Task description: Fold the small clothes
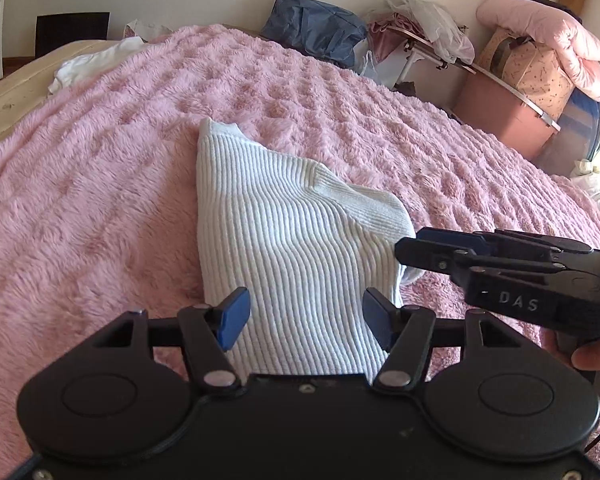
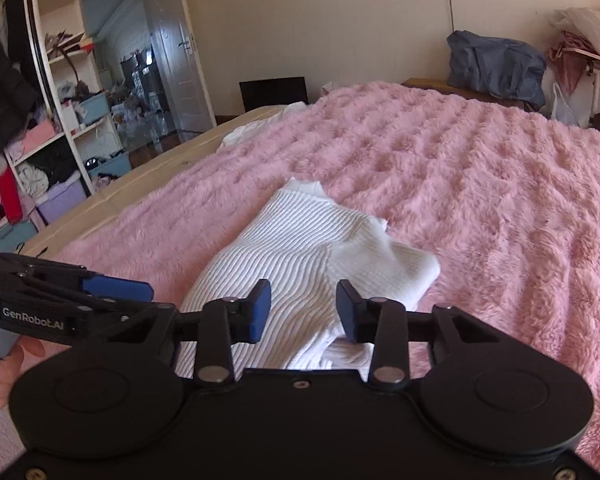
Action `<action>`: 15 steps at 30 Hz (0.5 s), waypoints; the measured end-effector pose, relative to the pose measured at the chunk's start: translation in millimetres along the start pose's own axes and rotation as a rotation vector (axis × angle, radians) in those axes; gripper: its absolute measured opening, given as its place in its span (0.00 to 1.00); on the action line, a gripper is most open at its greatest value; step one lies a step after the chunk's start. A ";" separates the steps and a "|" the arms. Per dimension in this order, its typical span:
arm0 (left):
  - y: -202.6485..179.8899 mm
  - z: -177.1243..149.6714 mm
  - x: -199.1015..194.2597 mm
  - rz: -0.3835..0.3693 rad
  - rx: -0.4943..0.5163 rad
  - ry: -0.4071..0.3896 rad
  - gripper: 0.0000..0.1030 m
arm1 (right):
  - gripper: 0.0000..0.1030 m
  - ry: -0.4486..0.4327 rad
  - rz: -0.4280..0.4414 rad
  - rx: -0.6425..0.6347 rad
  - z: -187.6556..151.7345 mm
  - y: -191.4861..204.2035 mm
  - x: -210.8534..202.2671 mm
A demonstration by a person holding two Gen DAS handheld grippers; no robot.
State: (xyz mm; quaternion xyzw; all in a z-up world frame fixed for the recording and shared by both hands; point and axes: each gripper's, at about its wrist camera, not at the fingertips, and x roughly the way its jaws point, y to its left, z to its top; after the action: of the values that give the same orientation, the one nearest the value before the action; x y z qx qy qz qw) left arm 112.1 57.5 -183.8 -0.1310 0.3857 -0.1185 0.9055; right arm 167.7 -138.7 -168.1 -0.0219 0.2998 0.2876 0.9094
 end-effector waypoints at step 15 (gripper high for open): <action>16.9 -23.6 55.2 0.006 -0.003 0.092 0.64 | 0.30 0.082 -0.049 0.008 -29.4 -16.6 39.8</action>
State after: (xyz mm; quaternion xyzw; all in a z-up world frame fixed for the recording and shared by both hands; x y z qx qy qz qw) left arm 134.0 52.5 -241.9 -0.1259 0.4276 -0.1213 0.8869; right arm 186.9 -138.5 -216.6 -0.0373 0.3372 0.2630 0.9032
